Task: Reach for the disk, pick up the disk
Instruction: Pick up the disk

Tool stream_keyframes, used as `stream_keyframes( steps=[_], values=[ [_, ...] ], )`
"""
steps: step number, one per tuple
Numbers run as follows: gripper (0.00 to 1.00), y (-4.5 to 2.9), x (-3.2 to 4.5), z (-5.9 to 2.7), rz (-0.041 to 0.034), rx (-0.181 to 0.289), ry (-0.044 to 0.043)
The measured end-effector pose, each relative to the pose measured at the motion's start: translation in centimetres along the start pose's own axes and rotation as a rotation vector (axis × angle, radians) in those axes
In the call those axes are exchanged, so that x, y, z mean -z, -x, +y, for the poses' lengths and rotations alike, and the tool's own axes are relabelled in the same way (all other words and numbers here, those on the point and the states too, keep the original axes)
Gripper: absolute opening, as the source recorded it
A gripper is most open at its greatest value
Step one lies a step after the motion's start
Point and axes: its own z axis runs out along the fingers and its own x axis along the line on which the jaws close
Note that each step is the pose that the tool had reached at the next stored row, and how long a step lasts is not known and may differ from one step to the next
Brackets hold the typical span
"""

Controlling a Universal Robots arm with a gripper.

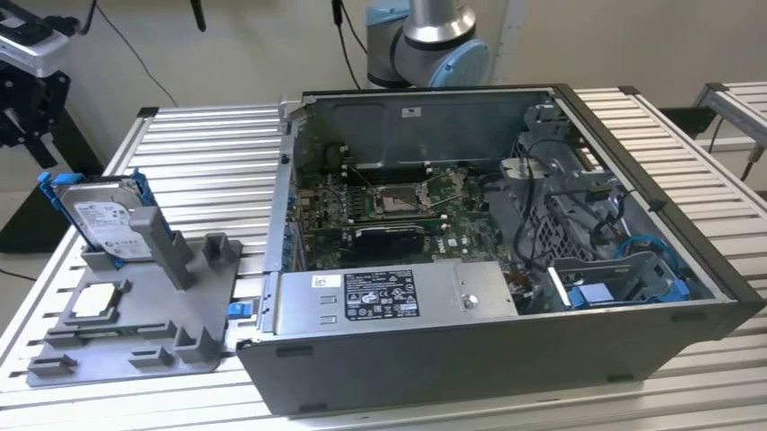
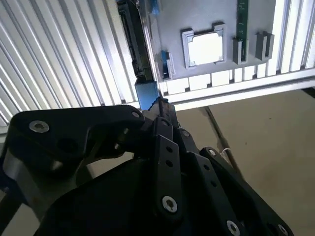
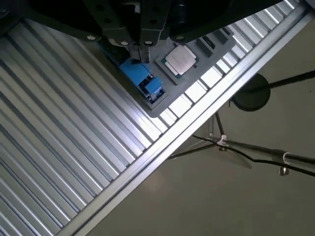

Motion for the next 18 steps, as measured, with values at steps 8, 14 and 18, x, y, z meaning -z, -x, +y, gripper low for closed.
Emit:
stream_keyframes(
  steps=[8,14,18],
  values=[
    [0.0,0.0,0.0,0.0,0.0058,0.145,-0.0001],
    [0.0,0.0,0.0,0.0,0.0103,0.254,-0.0001],
    [0.0,0.0,0.0,0.0,0.0133,0.327,-0.0002]
  ],
)
